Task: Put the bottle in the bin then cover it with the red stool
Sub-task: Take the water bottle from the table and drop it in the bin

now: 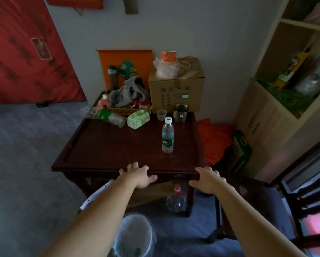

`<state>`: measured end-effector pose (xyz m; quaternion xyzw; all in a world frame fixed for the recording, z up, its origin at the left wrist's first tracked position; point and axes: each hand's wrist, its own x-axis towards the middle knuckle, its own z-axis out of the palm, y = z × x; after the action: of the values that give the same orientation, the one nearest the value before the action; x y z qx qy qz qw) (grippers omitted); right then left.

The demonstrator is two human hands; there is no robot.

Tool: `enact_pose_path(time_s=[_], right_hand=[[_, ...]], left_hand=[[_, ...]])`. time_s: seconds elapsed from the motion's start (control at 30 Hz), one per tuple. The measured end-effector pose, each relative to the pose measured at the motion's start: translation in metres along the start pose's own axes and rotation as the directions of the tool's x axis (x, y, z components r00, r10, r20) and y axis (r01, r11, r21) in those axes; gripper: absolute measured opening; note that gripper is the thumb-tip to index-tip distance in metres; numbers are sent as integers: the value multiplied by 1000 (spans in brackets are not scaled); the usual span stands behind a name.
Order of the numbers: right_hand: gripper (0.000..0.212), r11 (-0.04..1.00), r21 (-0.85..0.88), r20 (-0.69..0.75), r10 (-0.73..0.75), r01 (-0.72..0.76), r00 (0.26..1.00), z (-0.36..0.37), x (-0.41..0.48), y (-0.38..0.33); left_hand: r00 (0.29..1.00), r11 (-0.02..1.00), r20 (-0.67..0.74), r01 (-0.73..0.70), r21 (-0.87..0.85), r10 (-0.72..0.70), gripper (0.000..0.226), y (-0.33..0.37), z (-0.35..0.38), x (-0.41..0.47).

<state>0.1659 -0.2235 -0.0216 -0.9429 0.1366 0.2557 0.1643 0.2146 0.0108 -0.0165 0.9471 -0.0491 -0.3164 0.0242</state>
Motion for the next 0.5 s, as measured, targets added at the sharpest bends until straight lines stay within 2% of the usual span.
enact_pose_path(time_s=[0.27,0.5], right_hand=[[78,998,38,54,-52,51,997,-31,66,27],[81,987,123,103,-114,101,988,-29,114,34]], left_hand=[[999,995,-17,47,-85,-48,71,40,-25,43],[993,982,-39,100,-162,-107,76,48,-32,74]])
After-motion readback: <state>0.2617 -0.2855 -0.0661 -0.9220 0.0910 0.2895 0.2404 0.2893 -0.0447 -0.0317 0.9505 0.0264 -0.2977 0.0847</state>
